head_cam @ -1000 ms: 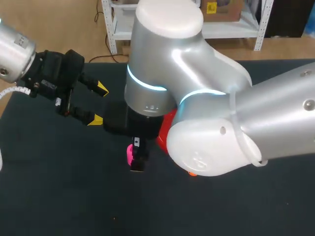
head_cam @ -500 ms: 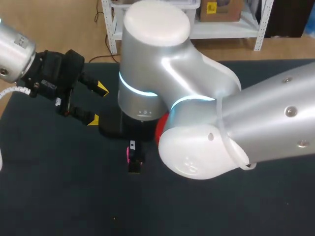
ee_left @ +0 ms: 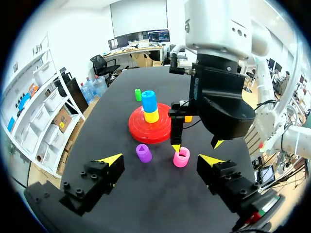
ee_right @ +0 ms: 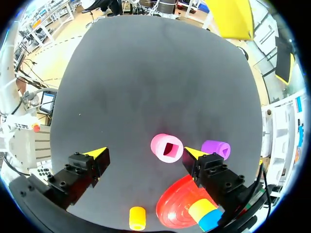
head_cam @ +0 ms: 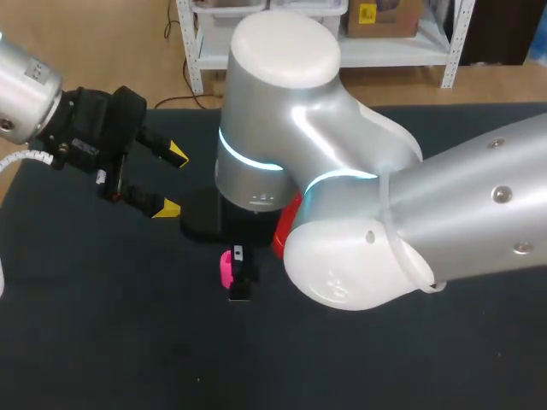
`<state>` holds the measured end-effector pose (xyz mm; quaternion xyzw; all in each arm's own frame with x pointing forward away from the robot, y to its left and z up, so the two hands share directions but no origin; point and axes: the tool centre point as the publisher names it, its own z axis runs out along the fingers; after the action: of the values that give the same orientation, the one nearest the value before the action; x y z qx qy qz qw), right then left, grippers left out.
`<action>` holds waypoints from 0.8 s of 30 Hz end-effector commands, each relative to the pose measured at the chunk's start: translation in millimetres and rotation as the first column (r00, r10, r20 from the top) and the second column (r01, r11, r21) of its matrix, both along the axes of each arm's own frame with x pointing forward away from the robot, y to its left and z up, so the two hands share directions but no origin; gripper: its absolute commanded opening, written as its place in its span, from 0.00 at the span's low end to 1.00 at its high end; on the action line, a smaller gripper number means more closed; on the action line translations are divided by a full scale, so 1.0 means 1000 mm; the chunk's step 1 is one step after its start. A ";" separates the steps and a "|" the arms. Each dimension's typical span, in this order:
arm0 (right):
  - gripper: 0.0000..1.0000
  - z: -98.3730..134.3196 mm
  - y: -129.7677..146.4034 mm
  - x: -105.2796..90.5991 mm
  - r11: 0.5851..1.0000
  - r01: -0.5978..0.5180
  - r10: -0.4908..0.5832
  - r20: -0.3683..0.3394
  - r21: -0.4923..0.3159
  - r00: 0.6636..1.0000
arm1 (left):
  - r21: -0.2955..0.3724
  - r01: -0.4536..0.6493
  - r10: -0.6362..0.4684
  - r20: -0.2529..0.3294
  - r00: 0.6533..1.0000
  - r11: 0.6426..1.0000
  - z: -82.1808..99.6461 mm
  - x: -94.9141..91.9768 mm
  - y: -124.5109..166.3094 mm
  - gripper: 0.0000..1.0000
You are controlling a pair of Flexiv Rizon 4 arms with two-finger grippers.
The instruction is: Pick up and stack the cylinders on the red base in this order: pink,purple,orange,green
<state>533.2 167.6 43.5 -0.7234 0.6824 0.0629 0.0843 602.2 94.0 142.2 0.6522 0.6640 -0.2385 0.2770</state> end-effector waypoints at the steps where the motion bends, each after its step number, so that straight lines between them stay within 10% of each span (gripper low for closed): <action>1: 1.00 -0.001 0.001 0.003 1.000 -0.007 0.007 -0.007 0.003 1.000 | 0.001 -0.001 0.001 0.001 1.000 1.000 -0.001 0.000 0.000 1.00; 24: 1.00 -0.014 0.009 0.006 0.995 -0.088 0.087 -0.021 -0.037 0.996 | 0.001 -0.001 0.001 0.001 1.000 1.000 -0.001 0.000 0.000 1.00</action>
<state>536.9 176.4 30.8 -0.7527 0.6527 0.0584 0.0635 602.2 94.0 142.2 0.6522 0.6640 -0.2385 0.2771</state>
